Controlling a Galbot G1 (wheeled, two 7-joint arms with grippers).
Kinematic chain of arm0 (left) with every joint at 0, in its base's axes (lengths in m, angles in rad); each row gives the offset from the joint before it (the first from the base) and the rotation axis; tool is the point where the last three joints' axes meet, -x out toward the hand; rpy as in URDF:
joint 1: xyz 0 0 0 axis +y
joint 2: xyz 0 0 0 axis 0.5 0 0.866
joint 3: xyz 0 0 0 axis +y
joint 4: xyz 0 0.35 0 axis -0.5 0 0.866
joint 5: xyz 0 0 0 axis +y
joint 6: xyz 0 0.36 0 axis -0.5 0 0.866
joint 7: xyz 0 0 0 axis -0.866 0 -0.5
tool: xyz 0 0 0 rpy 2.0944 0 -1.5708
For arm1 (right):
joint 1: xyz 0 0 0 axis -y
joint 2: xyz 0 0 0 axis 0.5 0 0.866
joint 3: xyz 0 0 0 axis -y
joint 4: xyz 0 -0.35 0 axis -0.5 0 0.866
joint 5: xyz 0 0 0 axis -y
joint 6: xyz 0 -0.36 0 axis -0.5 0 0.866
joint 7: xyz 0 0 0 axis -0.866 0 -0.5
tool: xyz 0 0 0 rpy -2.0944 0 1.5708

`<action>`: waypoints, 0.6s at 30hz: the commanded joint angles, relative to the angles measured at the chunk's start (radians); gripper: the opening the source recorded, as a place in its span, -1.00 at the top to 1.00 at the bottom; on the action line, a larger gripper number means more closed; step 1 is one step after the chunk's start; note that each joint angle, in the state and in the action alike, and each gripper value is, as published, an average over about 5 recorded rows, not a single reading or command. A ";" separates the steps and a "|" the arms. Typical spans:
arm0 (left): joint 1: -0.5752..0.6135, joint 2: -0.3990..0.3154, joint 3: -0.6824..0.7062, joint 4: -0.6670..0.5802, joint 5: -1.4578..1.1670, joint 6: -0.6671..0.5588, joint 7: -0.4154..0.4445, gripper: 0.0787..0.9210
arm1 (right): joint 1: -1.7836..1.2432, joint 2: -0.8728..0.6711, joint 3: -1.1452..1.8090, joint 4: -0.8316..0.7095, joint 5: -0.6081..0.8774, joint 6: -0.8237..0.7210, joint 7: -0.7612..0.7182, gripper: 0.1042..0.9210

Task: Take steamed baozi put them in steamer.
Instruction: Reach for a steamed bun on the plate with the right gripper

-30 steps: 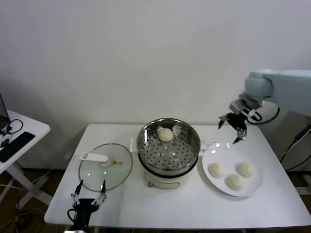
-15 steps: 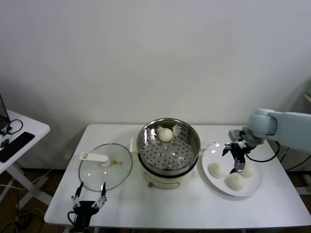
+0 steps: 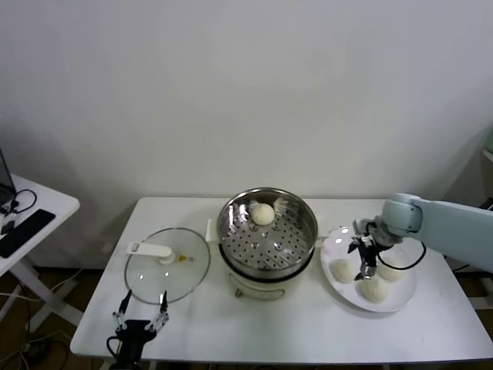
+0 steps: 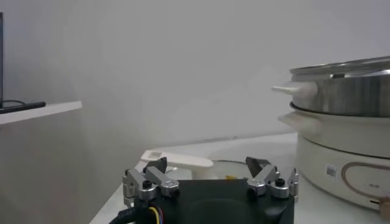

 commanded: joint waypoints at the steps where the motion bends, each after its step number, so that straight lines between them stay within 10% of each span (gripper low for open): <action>1: 0.000 0.002 0.000 0.004 0.002 0.000 0.001 -0.77 | -0.172 0.015 0.149 -0.074 -0.050 -0.030 0.017 -0.76; 18: -0.003 0.004 -0.007 0.005 0.003 -0.003 -0.001 -0.77 | -0.183 0.036 0.197 -0.089 -0.062 -0.012 -0.006 -0.50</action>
